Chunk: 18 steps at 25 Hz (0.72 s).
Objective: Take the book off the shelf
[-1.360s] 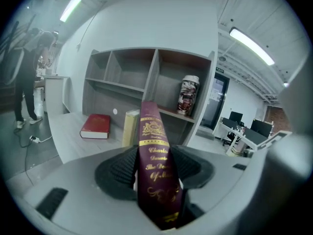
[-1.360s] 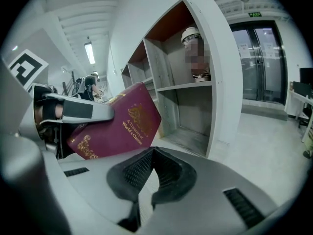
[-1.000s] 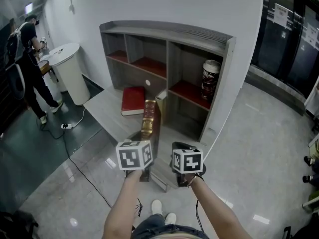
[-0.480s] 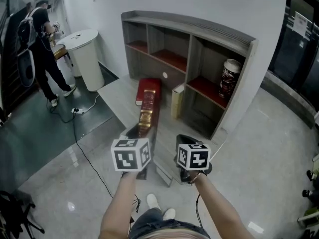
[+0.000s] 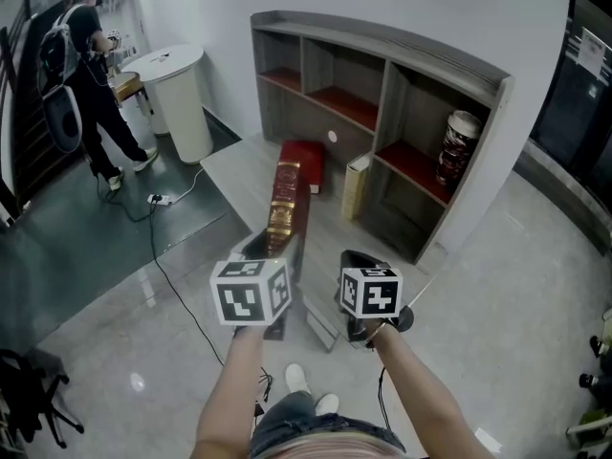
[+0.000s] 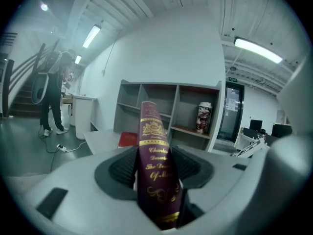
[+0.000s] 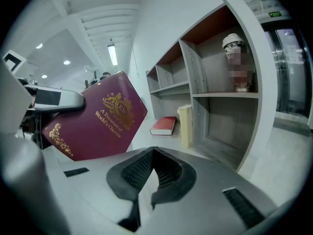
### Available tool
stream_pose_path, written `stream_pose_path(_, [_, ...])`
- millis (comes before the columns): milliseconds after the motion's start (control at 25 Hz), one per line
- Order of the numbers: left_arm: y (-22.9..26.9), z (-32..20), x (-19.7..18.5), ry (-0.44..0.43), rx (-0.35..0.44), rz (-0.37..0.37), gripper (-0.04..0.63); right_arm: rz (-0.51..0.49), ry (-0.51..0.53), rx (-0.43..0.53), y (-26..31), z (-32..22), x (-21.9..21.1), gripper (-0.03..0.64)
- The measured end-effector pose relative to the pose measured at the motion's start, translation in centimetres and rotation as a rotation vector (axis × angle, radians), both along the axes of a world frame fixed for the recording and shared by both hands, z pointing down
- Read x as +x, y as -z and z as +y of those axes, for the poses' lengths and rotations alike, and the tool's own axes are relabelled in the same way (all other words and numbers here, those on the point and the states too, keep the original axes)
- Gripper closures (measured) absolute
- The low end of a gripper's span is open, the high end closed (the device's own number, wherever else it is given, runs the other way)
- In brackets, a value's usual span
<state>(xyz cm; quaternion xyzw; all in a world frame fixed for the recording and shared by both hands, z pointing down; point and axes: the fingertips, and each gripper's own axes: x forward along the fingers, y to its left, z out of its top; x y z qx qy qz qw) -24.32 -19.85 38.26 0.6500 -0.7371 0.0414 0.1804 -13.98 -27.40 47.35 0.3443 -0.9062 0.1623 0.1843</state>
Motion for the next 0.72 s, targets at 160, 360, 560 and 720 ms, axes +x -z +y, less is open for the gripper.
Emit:
stream_pose_path(160, [0.3, 0.4, -0.4, 0.013, 0.002, 0.007, 0.376, 0.005, 0.018, 0.009, 0.5, 0.2, -0.9, 0.617])
stream_pose_path(360, [0.7, 0.9, -1.3, 0.033, 0.008, 0.012, 0.376, -0.006, 0.043, 0.029, 1.4, 0.7, -2.3, 0.617])
stream_pose_path(560, [0.8, 1.6, -2.2, 0.052, 0.0, 0.011, 0.376, -0.026, 0.073, 0.05, 2.4, 1.1, -3.8, 0.617])
stream_pose_path(720, [0.3, 2.3, -2.4, 0.068, -0.025, -0.026, 0.376, -0.032, 0.081, 0.043, 2.3, 1.6, -4.4, 0.617])
